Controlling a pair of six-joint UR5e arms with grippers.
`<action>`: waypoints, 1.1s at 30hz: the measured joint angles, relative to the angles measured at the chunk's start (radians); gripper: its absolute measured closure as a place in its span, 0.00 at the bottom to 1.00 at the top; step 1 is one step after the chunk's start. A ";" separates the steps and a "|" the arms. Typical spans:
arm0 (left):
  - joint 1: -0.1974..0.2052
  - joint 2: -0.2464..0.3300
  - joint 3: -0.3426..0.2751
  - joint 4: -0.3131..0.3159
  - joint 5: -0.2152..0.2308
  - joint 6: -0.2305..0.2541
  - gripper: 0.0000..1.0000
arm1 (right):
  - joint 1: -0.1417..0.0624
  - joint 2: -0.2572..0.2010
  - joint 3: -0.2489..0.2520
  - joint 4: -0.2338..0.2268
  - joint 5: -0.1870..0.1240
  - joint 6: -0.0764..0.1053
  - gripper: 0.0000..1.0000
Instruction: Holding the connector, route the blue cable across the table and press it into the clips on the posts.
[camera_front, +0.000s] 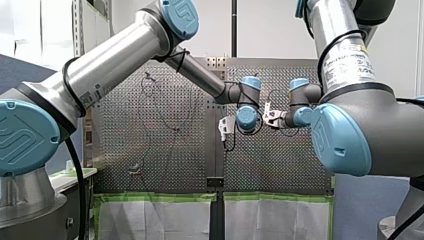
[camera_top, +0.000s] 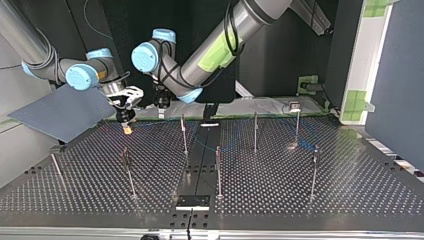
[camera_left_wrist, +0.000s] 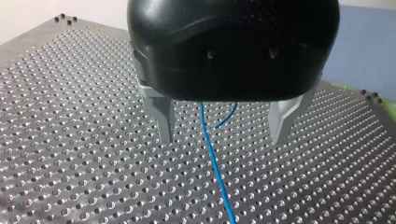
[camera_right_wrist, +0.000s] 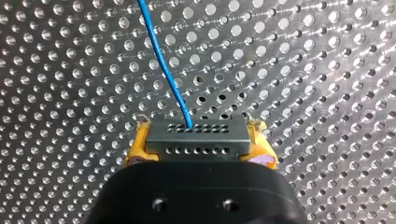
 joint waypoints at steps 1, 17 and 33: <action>0.001 -0.006 0.007 -0.002 -0.002 0.000 0.00 | 0.000 0.000 0.000 0.000 -0.001 0.000 1.00; 0.031 -0.074 0.150 -0.014 0.006 -0.004 0.00 | -0.001 0.000 0.000 -0.001 -0.004 0.001 1.00; 0.039 -0.197 0.283 -0.126 -0.040 -0.017 0.00 | -0.012 0.000 0.000 -0.001 -0.014 0.000 1.00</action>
